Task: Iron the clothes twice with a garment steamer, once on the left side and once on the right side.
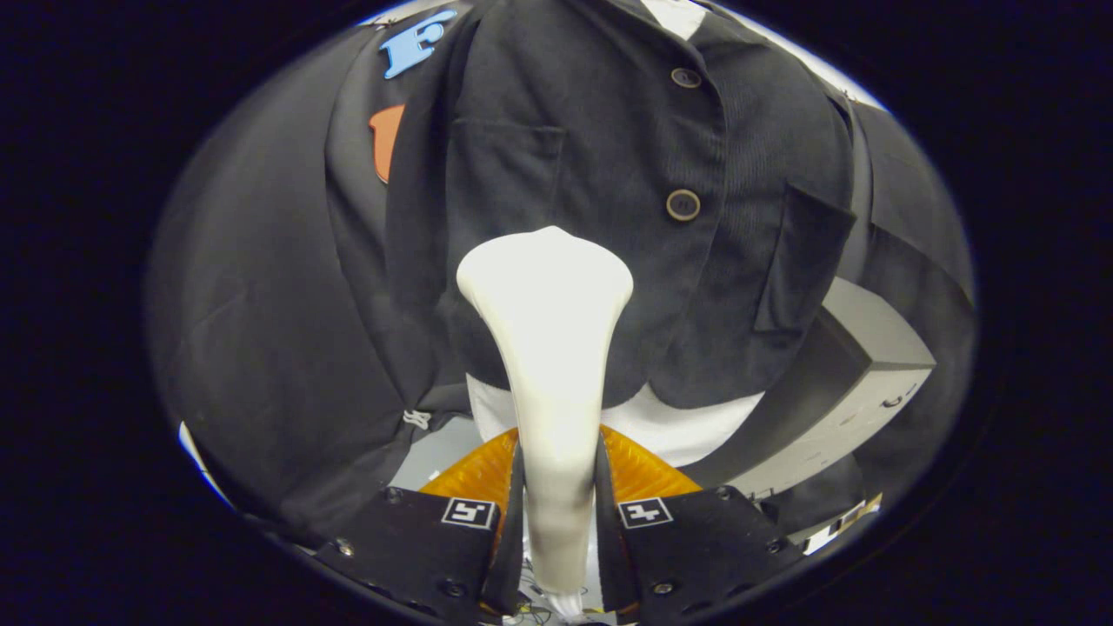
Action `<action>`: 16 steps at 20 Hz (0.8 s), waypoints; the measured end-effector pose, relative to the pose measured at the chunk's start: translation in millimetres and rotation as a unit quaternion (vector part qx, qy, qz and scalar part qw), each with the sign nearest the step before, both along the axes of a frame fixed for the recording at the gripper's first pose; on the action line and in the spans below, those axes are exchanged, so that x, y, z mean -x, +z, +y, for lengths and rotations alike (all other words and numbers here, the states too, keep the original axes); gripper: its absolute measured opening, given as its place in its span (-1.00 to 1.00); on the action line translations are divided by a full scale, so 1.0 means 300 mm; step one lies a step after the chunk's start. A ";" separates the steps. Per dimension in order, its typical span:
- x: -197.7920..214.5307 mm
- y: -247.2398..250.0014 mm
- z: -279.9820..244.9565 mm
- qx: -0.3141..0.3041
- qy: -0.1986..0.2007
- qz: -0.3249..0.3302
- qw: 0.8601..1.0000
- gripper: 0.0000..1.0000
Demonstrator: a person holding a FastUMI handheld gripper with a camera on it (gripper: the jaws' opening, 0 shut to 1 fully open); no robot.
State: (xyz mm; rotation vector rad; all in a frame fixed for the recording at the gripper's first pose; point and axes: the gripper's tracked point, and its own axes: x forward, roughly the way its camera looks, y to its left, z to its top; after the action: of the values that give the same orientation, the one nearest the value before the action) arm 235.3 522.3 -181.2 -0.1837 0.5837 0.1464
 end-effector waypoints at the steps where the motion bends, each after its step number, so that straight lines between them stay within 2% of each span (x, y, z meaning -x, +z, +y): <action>1: 0.006 -0.016 0.002 -0.002 -0.001 0.005 1.000 -0.24; 9: 0.034 -0.170 -0.012 -0.002 0.001 0.046 0.999 -0.23; 16: 0.058 -0.101 -0.048 -0.024 0.016 0.049 0.998 -0.23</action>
State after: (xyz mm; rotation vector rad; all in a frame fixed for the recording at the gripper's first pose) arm 217.8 507.9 -211.5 -0.1394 0.6738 0.2010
